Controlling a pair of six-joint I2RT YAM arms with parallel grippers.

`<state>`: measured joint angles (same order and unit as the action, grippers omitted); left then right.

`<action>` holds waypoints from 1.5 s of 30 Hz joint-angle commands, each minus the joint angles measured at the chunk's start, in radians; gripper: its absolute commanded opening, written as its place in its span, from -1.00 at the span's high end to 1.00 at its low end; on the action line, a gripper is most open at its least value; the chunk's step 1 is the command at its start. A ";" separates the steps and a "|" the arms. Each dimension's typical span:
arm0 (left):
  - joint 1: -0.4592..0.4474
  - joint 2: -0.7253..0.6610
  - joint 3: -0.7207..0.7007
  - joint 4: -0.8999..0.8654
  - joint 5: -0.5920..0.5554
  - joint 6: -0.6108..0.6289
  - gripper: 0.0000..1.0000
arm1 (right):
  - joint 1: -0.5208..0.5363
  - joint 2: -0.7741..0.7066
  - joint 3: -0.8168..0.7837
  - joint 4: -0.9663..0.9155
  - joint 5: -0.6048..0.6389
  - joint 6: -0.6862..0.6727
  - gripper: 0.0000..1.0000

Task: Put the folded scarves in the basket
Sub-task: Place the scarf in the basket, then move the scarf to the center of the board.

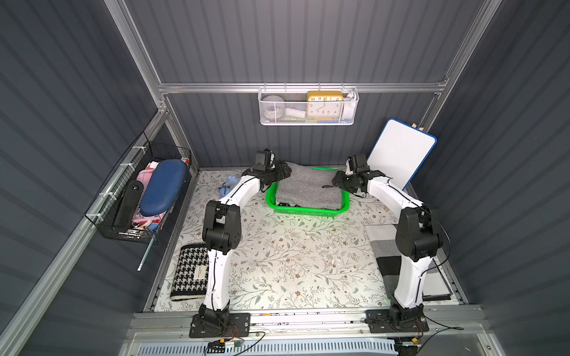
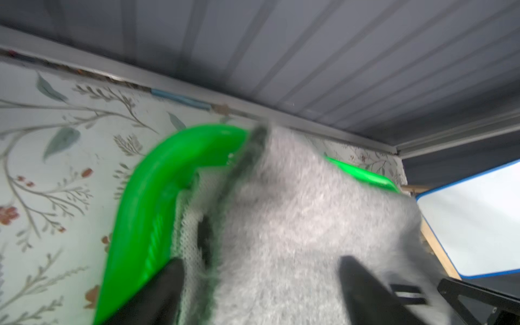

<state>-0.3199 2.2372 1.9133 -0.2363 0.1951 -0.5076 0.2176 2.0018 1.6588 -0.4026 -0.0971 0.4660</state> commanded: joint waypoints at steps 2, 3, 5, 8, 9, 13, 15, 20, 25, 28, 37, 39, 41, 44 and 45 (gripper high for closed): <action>0.008 -0.111 -0.077 0.059 -0.002 0.038 -0.98 | -0.013 -0.069 0.021 -0.073 0.048 -0.059 -0.40; 0.008 -0.138 -0.096 0.072 0.004 0.037 -0.99 | -0.014 -0.104 -0.004 -0.075 0.042 -0.061 -0.39; 0.005 -0.198 -0.144 0.095 0.023 0.028 -0.99 | -0.013 -0.194 -0.089 -0.057 0.038 -0.057 -0.36; -0.016 -0.284 -0.231 0.123 0.039 0.015 -0.98 | -0.012 -0.372 -0.264 -0.009 0.049 -0.026 -0.35; -0.028 -0.311 -0.259 0.137 0.041 0.014 -0.99 | -0.012 -0.426 -0.317 -0.007 0.055 -0.016 -0.34; -0.079 -0.410 -0.402 0.200 0.061 0.000 -0.99 | -0.012 -0.656 -0.559 -0.035 0.119 0.030 -0.34; -0.099 -0.453 -0.479 0.241 0.080 -0.019 -0.99 | -0.011 -0.746 -0.637 -0.108 0.162 0.055 -0.34; -0.160 -0.574 -0.721 0.389 0.127 -0.090 -0.99 | -0.014 -0.953 -0.854 -0.208 0.185 0.195 -0.34; -0.189 -0.696 -0.923 0.468 0.132 -0.146 -0.98 | -0.014 -1.064 -1.009 -0.222 0.229 0.310 -0.34; -0.190 -0.779 -1.017 0.461 0.115 -0.162 -0.98 | -0.015 -1.038 -1.026 -0.275 0.288 0.346 -0.34; -0.191 -0.995 -1.233 0.415 0.067 -0.187 -0.99 | -0.043 -0.896 -1.026 -0.338 0.406 0.417 -0.34; -0.190 -1.022 -1.256 0.408 0.051 -0.196 -0.99 | -0.062 -0.876 -1.040 -0.309 0.361 0.426 -0.34; -0.190 -1.035 -1.287 0.432 0.048 -0.198 -0.99 | -0.075 -0.853 -1.065 -0.265 0.319 0.430 -0.32; -0.191 -1.016 -1.294 0.425 0.040 -0.204 -0.98 | -0.089 -0.813 -1.073 -0.254 0.297 0.442 -0.18; -0.191 -1.007 -1.291 0.418 0.035 -0.204 -0.99 | -0.090 -0.803 -1.071 -0.253 0.291 0.439 -0.15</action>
<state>-0.5110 1.2205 0.6331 0.1898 0.2550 -0.6952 0.1387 1.1660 0.6022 -0.6689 0.2245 0.8825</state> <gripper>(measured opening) 0.992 0.596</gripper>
